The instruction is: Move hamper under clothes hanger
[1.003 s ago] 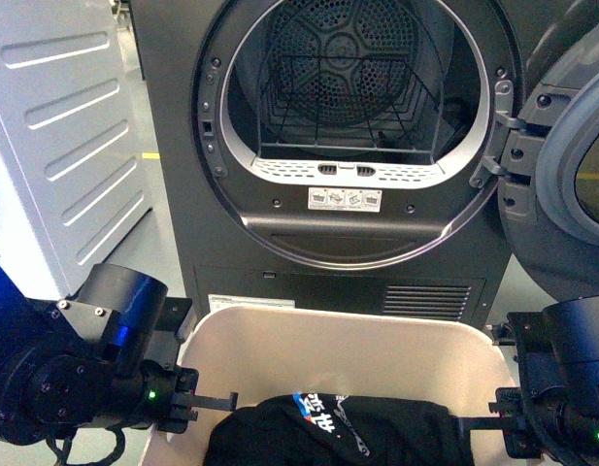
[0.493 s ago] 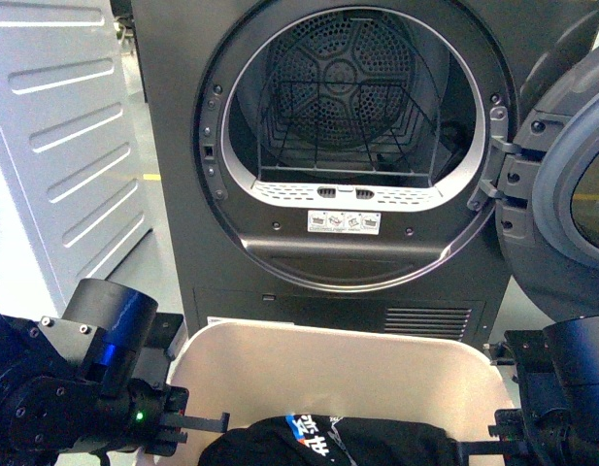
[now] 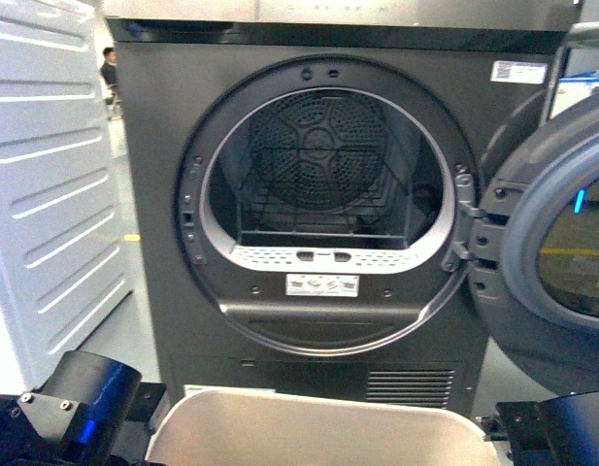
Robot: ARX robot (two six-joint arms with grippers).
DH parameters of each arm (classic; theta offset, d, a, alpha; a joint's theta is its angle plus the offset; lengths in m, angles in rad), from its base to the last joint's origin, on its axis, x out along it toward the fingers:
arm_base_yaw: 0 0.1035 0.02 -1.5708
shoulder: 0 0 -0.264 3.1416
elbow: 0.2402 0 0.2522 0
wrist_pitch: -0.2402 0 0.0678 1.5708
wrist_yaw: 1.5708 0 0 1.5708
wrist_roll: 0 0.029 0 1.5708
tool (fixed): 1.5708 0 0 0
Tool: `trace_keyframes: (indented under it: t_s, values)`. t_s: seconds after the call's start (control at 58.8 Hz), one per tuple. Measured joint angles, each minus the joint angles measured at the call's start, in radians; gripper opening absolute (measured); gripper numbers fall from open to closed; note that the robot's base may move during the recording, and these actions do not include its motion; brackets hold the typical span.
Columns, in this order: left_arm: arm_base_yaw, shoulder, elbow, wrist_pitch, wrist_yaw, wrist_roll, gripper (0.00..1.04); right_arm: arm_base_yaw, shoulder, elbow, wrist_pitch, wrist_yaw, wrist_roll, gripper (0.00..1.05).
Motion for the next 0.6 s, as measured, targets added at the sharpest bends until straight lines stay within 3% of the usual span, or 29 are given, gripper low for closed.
trace_keyframes:
  t_s: [0.595]
  values:
    - [-0.008, -0.005, 0.003, 0.003, 0.003, 0.002, 0.04, -0.012, -0.007, -0.001, 0.002, 0.008, 0.000, 0.03]
